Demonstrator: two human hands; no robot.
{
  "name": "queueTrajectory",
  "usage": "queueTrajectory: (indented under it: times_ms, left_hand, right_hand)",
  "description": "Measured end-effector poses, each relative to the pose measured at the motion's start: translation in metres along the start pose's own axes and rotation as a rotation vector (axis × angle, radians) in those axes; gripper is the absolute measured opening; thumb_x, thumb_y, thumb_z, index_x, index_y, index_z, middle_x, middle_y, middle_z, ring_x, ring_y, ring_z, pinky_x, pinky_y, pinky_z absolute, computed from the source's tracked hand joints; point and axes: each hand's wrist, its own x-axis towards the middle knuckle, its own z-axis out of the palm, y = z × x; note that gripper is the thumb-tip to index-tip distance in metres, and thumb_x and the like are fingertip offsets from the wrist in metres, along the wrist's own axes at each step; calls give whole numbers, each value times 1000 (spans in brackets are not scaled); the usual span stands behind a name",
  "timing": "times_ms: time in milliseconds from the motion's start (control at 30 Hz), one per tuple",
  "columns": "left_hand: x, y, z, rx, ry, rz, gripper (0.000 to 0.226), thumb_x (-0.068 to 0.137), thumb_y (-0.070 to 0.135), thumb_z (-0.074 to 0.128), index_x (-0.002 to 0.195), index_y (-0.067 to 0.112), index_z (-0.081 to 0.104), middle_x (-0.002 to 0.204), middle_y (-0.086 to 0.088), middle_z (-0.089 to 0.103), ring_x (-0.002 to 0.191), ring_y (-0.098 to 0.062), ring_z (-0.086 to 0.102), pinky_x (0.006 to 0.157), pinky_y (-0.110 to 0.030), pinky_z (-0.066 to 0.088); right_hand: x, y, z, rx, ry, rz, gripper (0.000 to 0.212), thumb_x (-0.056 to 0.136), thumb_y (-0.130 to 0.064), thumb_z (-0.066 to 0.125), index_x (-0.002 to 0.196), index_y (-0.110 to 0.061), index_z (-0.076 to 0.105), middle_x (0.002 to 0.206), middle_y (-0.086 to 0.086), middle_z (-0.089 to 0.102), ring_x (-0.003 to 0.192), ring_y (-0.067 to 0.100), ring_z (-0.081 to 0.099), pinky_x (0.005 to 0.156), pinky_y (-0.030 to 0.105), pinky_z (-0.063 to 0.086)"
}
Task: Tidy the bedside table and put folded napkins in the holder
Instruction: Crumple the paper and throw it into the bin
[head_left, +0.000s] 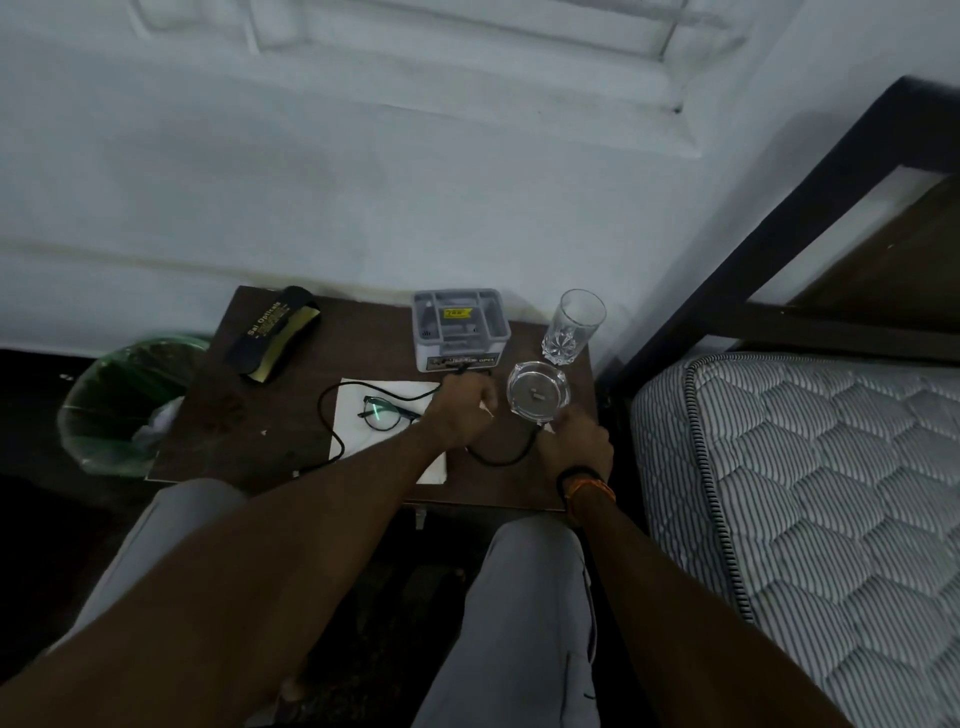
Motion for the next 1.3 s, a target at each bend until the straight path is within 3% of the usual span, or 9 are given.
queueTrajectory:
  times_ms: [200,367,467,533,667,800,933,1000,1300]
  left_hand:
    - [-27,-1,-52,-231,111,-132,13,72,1,76,75,12,70,67,9,63,65,-3,58,61,-19,47]
    - [-55,-31,-111,-362,278,-167,24,72,1,77,66,22,66,65,1,67,63,-13,64,64,-29,54]
    - [-66,-43,-135,-400,352,-165,19,77,-3,71,70,13,64,60,-1,61,46,-1,58,51,-21,49]
    - [-85,-57,-161,-450,406,-201,16,82,-6,67,75,8,63,61,-3,59,42,2,55,45,-18,48]
    - [-113,-108,-210,-478,524,-290,10,82,-1,71,77,7,69,71,-10,66,58,-18,64,56,-30,59]
    - [-140,-161,-245,-521,608,-367,5,80,0,76,78,4,74,66,-7,67,57,-14,66,56,-28,60]
    - [-159,-222,-263,-605,723,-534,7,74,4,82,75,4,75,69,-14,71,61,-26,69,66,-41,62]
    - [-165,-243,-266,-566,776,-618,8,76,6,81,82,3,77,75,-13,73,67,-25,70,68,-36,62]
    - [-179,-336,-256,-426,716,-804,14,78,14,77,91,11,79,95,-6,77,94,-19,71,90,-35,57]
  right_hand:
    - [-15,-44,-3,-12,-71,-183,22,88,-26,58,97,-20,77,108,9,71,104,33,62,84,31,47]
    - [-43,-105,17,69,-126,-355,16,84,-18,60,84,-16,76,87,12,75,88,33,68,81,36,53]
    - [-51,-134,28,118,-157,-404,16,83,-19,62,86,-17,77,86,12,76,86,33,70,81,43,57]
    - [-64,-163,42,107,-189,-487,15,86,-18,62,88,-16,77,93,10,76,91,31,68,83,37,55]
    - [-87,-222,77,171,-234,-556,10,81,-22,68,83,-21,77,87,4,77,85,26,71,84,39,57]
    - [-113,-276,117,132,-250,-619,11,81,-30,71,85,-22,77,91,0,77,92,22,70,85,31,55]
    - [-132,-317,169,148,-346,-643,6,76,-29,74,79,-27,68,81,1,74,81,26,71,78,42,59]
    - [-135,-331,191,122,-360,-654,10,73,-28,74,76,-25,66,77,2,73,77,26,72,75,42,59]
    - [-136,-378,284,-59,-415,-724,9,78,-11,68,70,-16,70,76,4,71,76,23,65,73,38,58]
